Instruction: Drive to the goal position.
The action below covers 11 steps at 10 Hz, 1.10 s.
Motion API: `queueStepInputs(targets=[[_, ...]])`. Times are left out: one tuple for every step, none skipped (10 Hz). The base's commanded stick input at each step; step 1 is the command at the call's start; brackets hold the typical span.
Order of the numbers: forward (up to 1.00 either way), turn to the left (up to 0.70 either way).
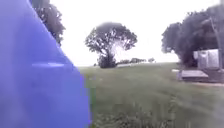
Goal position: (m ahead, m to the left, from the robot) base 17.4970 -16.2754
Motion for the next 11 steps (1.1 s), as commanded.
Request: queueStepInputs(targets=[[1.00,0.00],[1.00,0.00],[1.00,0.00],[1.00,0.00],[1.00,0.00],[1.00,0.00],[1.00,0.10],[1.00,0.33],[1.00,0.00],[1.00,0.00],[1.00,0.00]])
